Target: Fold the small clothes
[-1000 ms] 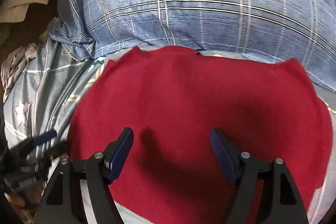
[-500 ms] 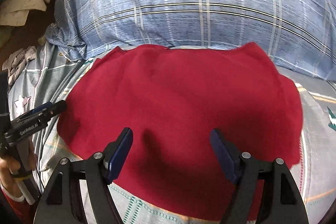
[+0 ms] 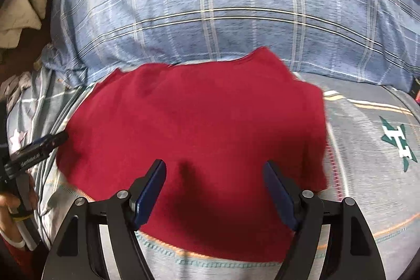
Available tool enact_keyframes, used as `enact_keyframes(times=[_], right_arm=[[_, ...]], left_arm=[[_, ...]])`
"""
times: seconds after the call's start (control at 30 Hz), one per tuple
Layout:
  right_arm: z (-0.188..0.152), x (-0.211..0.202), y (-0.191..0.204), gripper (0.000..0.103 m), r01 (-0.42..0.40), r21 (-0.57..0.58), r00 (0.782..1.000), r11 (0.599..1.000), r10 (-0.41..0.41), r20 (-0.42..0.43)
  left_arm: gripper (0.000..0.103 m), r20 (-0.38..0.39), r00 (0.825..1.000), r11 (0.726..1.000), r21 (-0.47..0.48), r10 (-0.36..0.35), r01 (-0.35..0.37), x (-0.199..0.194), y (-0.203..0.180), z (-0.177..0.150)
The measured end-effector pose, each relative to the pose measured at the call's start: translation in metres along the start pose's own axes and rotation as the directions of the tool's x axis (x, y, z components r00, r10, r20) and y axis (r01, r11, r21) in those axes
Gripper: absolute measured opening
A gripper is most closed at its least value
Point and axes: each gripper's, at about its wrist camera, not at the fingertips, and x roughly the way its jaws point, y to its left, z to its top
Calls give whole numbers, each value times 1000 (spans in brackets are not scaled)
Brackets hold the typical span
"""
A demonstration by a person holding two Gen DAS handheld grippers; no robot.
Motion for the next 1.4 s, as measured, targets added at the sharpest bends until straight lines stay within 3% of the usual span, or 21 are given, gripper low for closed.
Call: enact_keyframes(times=[0.1, 0.17, 0.27, 0.4, 0.5, 0.6, 0.8, 0.9, 0.93, 0.97, 1.0, 1.03, 1.07, 1.13, 1.17, 1.23, 1.27, 1.3, 1.4], right_arm=[[-1, 4, -15, 78, 38, 24, 999, 999, -39, 22], [-1, 16, -25, 78, 21, 43, 1000, 999, -21, -3], [3, 16, -10, 78, 68, -13, 997, 998, -68, -22], [20, 3, 18, 78, -88, 4, 996, 996, 88, 9], [41, 12, 63, 79, -193, -37, 981, 981, 193, -2], [62, 38, 123, 82, -264, -128, 964, 956, 261, -46], [86, 106, 214, 83, -309, -214, 944, 927, 271, -187], [90, 139, 241, 85, -285, -282, 944, 916, 217, -250], [88, 145, 247, 81, -257, -330, 953, 909, 182, -241], [87, 147, 251, 58, -211, -383, 969, 899, 141, -204], [86, 149, 252, 45, -169, -415, 979, 894, 101, -179], [86, 149, 249, 36, -170, -415, 979, 893, 107, -172], [89, 146, 243, 18, -218, -376, 971, 900, 160, -179], [91, 136, 229, 14, -272, -316, 959, 909, 228, -170], [90, 131, 223, 10, -290, -298, 954, 909, 252, -160], [93, 123, 213, 7, -327, -255, 943, 910, 297, -152], [93, 118, 209, 6, -336, -244, 940, 910, 308, -147], [95, 114, 208, 6, -341, -239, 939, 909, 316, -138], [98, 101, 193, 6, -349, -227, 936, 909, 327, -129]], left_arm=[[79, -5, 1000, 1000, 3, 2, -2, 3, 0, 0], [79, -12, 1000, 1000, 2, -1, 1, 5, 0, 0], [79, -19, 1000, 1000, 0, -6, 6, 9, 1, 0], [79, -38, 998, 998, -42, -49, 48, 10, 9, -6], [79, -77, 992, 991, -91, -103, 96, 12, 20, -14], [79, -74, 992, 990, -104, -98, 90, 13, 27, -14], [79, -78, 991, 986, -133, -112, 101, 17, 36, -9], [79, -83, 990, 986, -133, -111, 99, 22, 34, -9], [79, -88, 990, 986, -134, -111, 99, 24, 34, -9], [79, -92, 989, 985, -139, -113, 100, 26, 34, -8], [80, -94, 989, 984, -146, -116, 102, 28, 35, -7], [81, -92, 989, 983, -150, -117, 103, 30, 35, -6], [81, -89, 989, 983, -154, -118, 103, 31, 35, -5], [81, -79, 989, 981, -161, -122, 108, 33, 35, -4], [79, -71, 989, 980, -163, -130, 117, 35, 35, -4], [61, -55, 983, 972, -167, -178, 166, 34, 35, -3], [32, -53, 972, 961, -168, -230, 218, 33, 34, -2], [25, -52, 961, 953, -158, -270, 259, 31, 31, -1], [14, 1, 971, 967, -84, -240, 239, 21, 24, -1]])
